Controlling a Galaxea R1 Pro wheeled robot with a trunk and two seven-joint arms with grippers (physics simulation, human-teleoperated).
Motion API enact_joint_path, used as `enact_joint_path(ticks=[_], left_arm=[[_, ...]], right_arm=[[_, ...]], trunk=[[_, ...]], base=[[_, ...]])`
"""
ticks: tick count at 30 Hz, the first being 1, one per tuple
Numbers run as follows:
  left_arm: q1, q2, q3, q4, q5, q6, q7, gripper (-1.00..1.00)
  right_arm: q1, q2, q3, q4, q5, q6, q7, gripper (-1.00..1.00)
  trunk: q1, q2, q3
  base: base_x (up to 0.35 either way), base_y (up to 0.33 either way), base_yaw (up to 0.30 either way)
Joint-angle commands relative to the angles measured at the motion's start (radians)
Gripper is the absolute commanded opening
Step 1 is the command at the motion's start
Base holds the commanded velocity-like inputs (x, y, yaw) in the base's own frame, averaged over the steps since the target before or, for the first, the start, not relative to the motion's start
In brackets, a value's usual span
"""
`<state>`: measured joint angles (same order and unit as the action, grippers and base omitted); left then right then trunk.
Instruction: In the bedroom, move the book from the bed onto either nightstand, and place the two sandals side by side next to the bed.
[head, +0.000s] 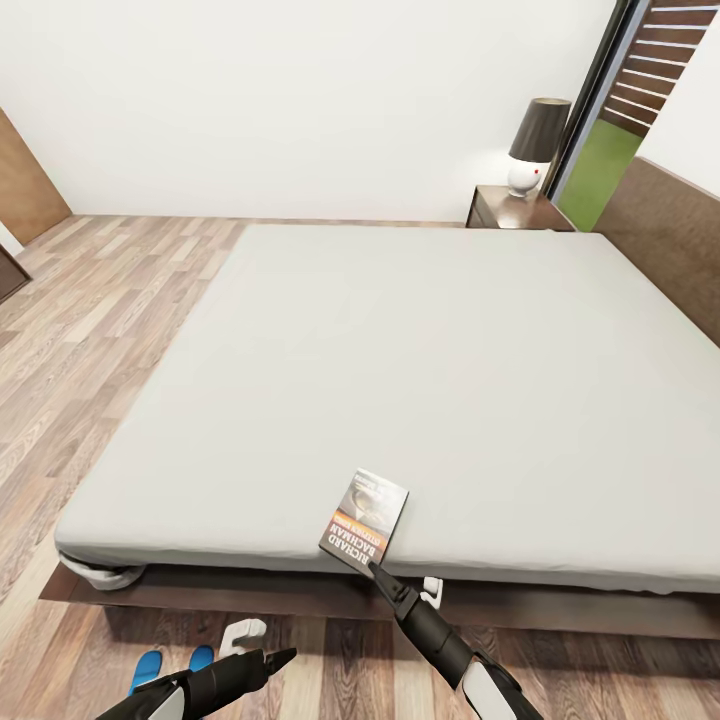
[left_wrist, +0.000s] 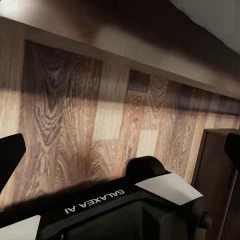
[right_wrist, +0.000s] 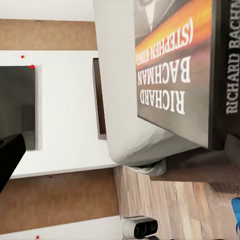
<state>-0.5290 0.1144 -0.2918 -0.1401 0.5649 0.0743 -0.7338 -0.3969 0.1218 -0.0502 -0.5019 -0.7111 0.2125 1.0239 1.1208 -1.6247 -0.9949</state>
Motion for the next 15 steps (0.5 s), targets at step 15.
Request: enact_joint_path(ticks=[15], left_arm=[[0.000,0.001,-0.006,-0.001,0.010,0.008,-0.003,1.00]], right_arm=[[0.000,0.001,-0.005,0.000,-0.002,0.010,0.004,1.00]], trunk=[[0.000,0.000,-0.001]], base=[[0.006,0.000,0.000]])
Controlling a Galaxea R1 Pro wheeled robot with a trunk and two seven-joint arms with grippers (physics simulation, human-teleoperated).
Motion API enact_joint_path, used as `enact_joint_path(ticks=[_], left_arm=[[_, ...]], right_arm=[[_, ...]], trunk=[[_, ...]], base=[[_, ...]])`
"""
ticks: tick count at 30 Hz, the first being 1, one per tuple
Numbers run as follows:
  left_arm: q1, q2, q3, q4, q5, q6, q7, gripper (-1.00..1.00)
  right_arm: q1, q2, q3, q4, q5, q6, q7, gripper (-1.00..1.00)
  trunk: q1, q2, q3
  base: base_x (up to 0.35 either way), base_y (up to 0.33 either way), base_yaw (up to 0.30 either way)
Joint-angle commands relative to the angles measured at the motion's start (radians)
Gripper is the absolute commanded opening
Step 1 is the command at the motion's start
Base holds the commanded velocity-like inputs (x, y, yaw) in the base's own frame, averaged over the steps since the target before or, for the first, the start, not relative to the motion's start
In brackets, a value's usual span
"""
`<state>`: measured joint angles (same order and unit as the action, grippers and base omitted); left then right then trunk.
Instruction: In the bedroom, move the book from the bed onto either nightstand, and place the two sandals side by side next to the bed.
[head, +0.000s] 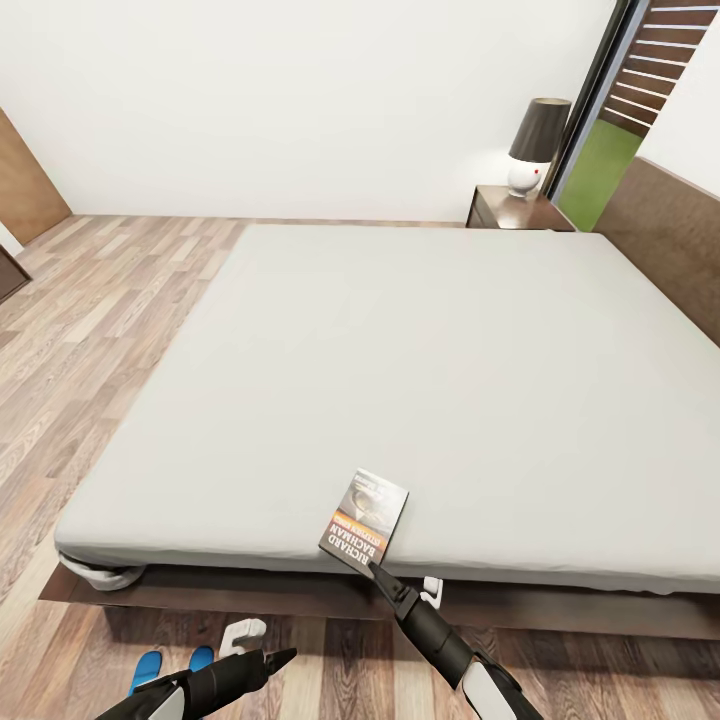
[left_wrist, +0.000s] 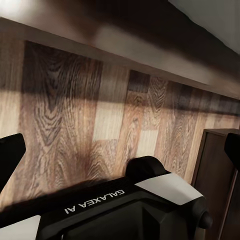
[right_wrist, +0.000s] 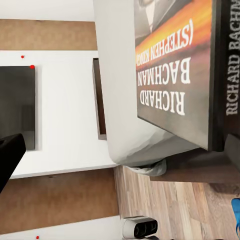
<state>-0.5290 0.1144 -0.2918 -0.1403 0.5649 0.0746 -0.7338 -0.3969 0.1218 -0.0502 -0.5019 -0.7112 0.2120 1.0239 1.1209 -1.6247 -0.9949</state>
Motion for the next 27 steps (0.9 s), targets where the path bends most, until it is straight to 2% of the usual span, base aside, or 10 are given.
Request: enact_joint_path(ticks=[1,9,27], left_arm=[[0.000,0.001,-0.006,-0.001,0.010,0.008,-0.003,1.00],[0.000,0.001,-0.006,-0.001,0.010,0.008,-0.003,1.00],[0.000,-0.006,-0.006,-0.001,0.010,0.008,-0.003,1.00]], right_arm=[[0.000,0.001,-0.005,0.000,-0.002,0.010,0.004,1.00],[0.000,0.001,-0.005,0.000,-0.002,0.010,0.004,1.00],[0.000,0.001,-0.005,0.000,-0.003,0.011,0.004,1.00]], trunk=[[0.000,0.000,-0.001],[0.000,0.000,-0.001],[0.065,-0.119,-0.054]], base=[[0.000,0.000,0.000],[0.000,0.000,0.000],[0.000,0.000,0.000]])
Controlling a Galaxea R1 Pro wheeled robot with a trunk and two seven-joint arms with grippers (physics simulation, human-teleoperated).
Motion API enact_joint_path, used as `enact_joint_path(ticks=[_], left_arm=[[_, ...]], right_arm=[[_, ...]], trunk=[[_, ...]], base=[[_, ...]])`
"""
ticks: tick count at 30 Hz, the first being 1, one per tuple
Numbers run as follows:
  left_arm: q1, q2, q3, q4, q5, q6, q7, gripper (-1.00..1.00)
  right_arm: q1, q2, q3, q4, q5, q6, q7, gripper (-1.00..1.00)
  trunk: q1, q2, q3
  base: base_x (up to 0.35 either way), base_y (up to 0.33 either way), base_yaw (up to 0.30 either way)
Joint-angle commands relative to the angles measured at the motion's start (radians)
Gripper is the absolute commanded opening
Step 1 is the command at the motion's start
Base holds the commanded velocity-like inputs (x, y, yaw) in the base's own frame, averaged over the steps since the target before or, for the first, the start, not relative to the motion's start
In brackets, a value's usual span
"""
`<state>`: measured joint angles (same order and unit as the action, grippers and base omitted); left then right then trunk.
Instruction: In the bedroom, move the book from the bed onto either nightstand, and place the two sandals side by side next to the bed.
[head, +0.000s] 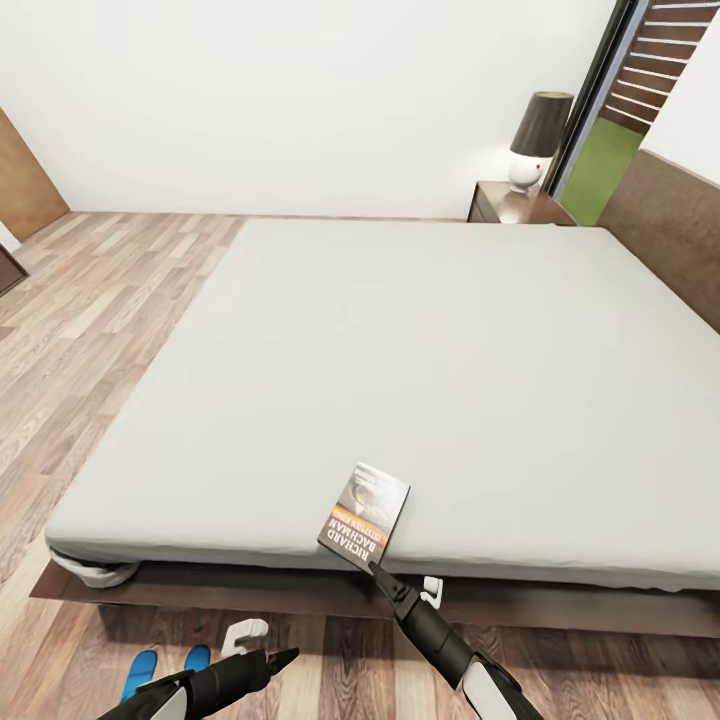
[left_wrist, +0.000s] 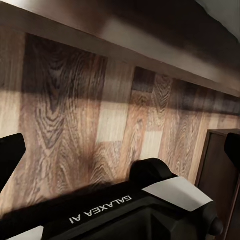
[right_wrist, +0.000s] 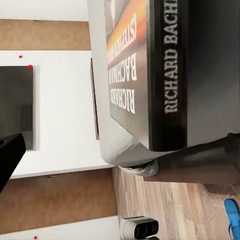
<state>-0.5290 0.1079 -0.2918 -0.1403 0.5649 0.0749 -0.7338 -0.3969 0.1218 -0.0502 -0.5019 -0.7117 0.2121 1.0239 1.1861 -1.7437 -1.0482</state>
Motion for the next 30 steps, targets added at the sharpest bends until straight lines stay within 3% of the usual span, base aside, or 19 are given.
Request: enact_joint_path(ticks=[1,5,13,30], left_arm=[[0.000,0.000,-0.006,-0.001,0.010,0.008,-0.002,1.00],[0.000,0.000,-0.006,-0.001,0.010,0.008,-0.002,1.00],[0.000,0.000,-0.006,-0.001,0.011,0.008,-0.002,1.00],[0.000,0.001,-0.006,-0.001,0.010,0.008,-0.002,1.00]], right_arm=[[0.000,0.001,-0.005,0.000,-0.002,0.010,0.004,1.00],[0.000,0.001,-0.005,0.000,-0.002,0.010,0.004,1.00],[0.000,0.001,-0.005,0.000,-0.002,0.010,0.004,1.00],[0.000,0.001,-0.005,0.000,-0.002,0.010,0.004,1.00]], trunk=[[0.000,0.000,-0.001],[0.000,0.000,-0.001],[0.031,-0.056,-0.026],[0.031,-0.056,-0.026]], base=[[0.000,0.000,0.000],[0.000,0.000,0.000],[0.000,0.000,0.000],[0.000,0.000,0.000]])
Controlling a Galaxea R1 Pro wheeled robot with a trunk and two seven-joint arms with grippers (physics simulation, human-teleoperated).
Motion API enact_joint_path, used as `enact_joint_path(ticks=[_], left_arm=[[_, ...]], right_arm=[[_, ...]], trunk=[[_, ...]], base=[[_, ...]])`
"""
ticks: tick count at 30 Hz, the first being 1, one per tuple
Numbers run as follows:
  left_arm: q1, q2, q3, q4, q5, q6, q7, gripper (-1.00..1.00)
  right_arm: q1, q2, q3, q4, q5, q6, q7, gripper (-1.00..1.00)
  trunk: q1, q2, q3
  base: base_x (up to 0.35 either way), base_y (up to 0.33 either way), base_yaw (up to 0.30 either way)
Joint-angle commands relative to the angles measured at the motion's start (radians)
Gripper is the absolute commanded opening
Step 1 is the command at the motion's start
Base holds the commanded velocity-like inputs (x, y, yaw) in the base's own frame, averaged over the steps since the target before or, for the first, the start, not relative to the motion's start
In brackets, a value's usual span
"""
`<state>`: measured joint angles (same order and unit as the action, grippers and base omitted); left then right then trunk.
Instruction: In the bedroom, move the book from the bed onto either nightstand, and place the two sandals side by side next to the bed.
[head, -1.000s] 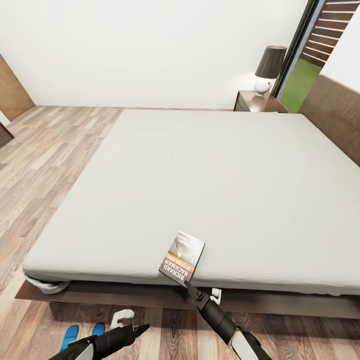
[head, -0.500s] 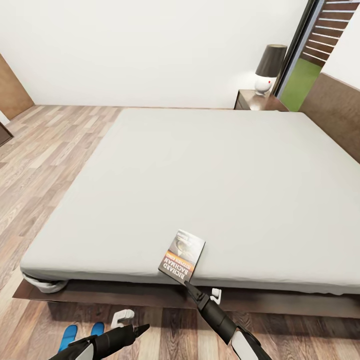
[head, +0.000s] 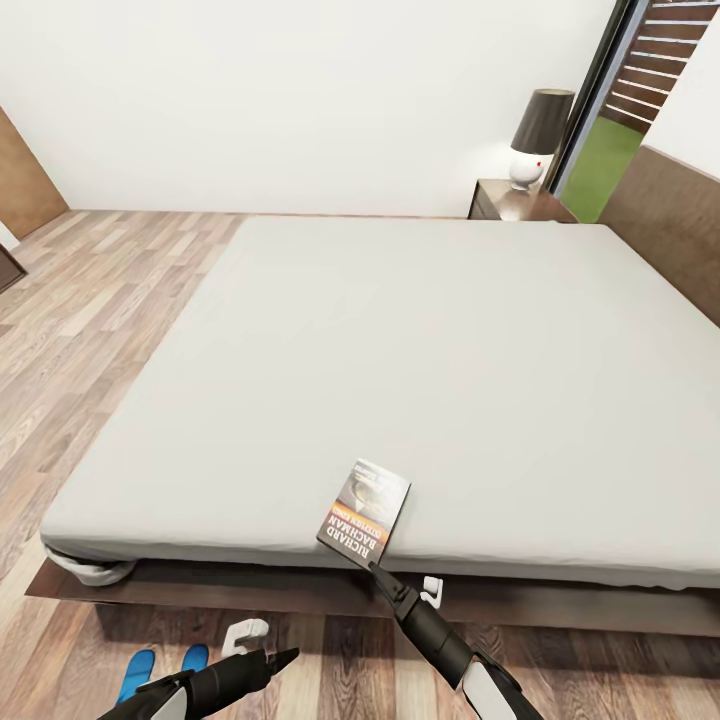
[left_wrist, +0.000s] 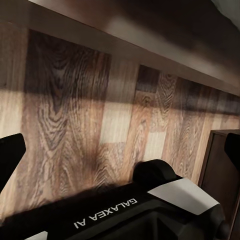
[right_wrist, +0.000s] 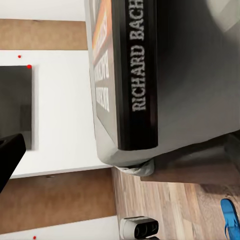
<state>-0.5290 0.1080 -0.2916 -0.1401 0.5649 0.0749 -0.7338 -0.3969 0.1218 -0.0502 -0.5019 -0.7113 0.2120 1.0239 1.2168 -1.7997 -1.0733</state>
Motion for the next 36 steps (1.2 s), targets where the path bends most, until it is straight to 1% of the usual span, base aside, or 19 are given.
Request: enact_joint_path(ticks=[1,8,30,31,36], left_arm=[[0.000,0.001,-0.006,-0.001,0.010,0.008,-0.002,1.00],[0.000,0.001,-0.006,-0.001,0.010,0.008,-0.002,1.00],[0.000,0.000,-0.006,0.000,0.010,0.008,-0.002,1.00],[0.000,0.001,-0.006,0.000,0.010,0.008,-0.002,1.00],[0.000,0.001,-0.006,0.000,0.011,0.008,-0.002,1.00]], right_arm=[[0.000,0.001,-0.005,0.000,-0.002,0.010,0.004,1.00],[0.000,0.001,-0.005,0.000,-0.002,0.010,0.004,1.00],[0.000,0.001,-0.005,0.000,-0.002,0.011,0.000,1.00],[0.000,0.001,-0.005,0.000,-0.002,0.011,0.000,-1.00],[0.000,0.001,-0.004,0.000,-0.003,0.010,0.000,-1.00]], trunk=[[0.000,0.000,-0.001],[0.000,0.000,-0.001],[0.000,0.000,-0.001],[0.000,0.000,-0.001],[0.000,0.000,-0.001]], base=[[0.100,0.000,0.000],[0.167,0.000,0.000],[0.007,0.000,0.000],[0.000,0.000,0.000],[0.000,0.000,0.000]])
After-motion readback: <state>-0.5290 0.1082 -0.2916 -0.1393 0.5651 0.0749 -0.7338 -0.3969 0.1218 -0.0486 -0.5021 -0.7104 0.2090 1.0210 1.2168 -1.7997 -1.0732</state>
